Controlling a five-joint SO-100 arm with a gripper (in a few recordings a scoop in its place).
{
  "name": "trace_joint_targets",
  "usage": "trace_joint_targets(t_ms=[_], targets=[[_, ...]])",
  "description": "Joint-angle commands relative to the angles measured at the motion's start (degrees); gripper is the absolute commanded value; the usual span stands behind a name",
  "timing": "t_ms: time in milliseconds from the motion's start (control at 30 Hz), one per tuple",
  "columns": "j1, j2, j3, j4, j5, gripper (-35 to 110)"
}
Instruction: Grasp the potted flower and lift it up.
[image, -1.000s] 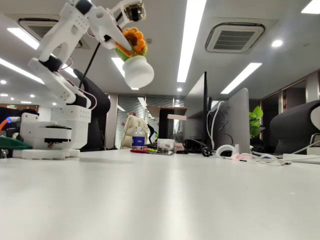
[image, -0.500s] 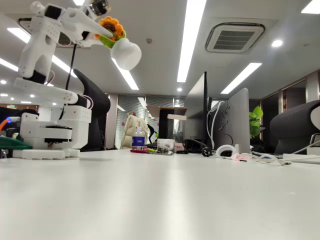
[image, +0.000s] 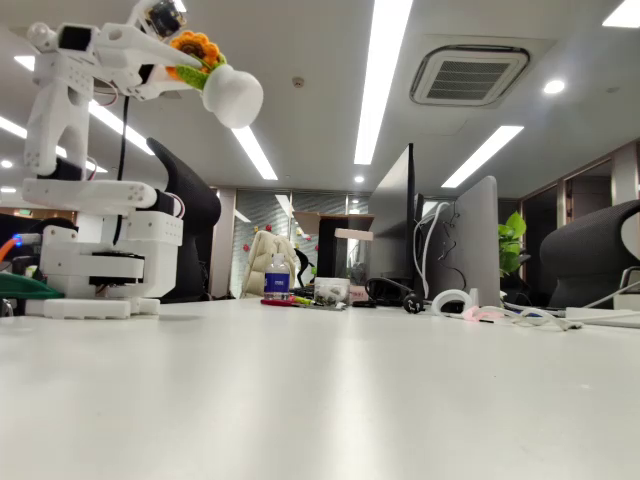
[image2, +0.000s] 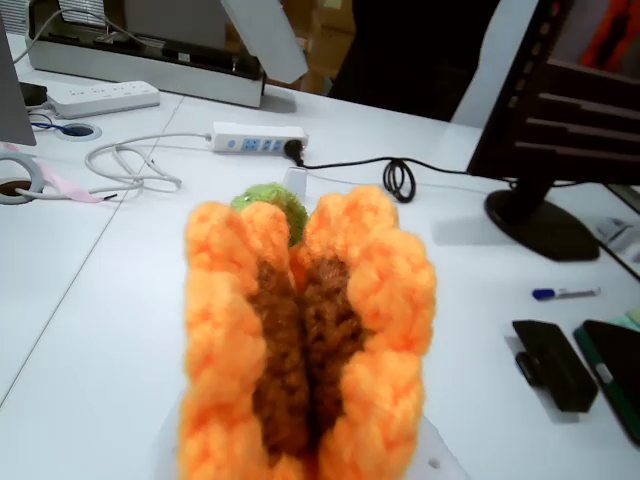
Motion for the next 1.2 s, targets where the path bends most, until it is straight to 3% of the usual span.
trace_joint_targets(t_ms=[0,1167], targets=[[-0.8,1.1,0.1,-0.1,-1.0,0],[-3.6,10.8,-2.6,-3.8,-2.5,0]])
